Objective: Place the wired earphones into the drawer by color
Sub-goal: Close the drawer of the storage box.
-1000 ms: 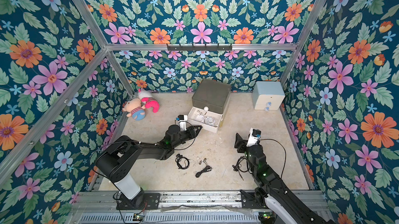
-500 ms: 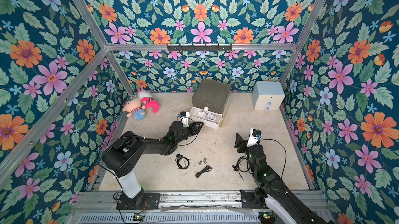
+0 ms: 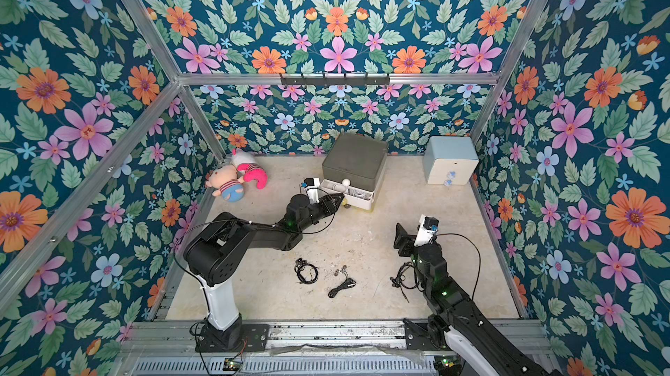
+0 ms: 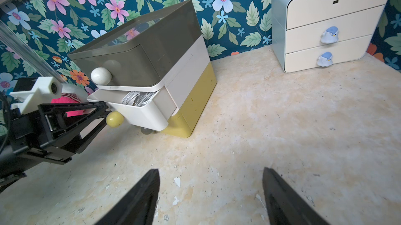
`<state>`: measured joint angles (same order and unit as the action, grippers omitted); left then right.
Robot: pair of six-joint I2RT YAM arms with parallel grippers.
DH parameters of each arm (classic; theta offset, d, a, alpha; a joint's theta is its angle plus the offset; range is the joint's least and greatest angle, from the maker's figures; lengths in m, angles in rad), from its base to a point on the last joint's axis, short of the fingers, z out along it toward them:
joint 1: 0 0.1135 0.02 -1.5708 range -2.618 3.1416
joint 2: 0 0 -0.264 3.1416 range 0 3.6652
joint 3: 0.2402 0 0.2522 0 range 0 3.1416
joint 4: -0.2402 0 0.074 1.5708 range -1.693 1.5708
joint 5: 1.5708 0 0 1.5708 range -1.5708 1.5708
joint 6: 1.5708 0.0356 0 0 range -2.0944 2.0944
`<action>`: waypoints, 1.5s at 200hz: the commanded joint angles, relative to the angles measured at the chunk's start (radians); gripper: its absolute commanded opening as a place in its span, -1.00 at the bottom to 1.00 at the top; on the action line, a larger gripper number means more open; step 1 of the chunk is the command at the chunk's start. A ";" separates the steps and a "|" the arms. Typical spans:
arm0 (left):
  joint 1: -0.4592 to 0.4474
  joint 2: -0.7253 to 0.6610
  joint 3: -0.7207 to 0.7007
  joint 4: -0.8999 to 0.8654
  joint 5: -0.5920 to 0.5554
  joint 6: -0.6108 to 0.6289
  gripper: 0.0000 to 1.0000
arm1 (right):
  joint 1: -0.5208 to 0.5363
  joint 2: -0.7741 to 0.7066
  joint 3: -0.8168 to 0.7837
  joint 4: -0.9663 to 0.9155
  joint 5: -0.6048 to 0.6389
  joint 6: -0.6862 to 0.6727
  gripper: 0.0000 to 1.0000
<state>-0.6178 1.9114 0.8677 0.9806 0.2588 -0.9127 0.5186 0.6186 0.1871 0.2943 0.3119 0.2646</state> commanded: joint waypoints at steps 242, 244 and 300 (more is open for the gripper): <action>0.024 0.030 -0.052 0.167 -0.017 0.034 -0.16 | 0.000 0.014 0.000 0.036 -0.009 -0.001 0.59; 0.024 0.028 -0.056 0.164 -0.017 0.033 -0.14 | 0.001 0.016 0.000 0.037 -0.009 -0.001 0.59; 0.023 0.029 -0.110 0.090 -0.009 -0.029 0.14 | 0.000 0.019 0.001 0.038 -0.015 0.008 0.59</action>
<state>-0.5957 1.9331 0.7525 1.1034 0.2470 -0.9165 0.5186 0.6353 0.1867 0.2947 0.3035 0.2661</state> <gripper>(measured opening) 0.560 0.794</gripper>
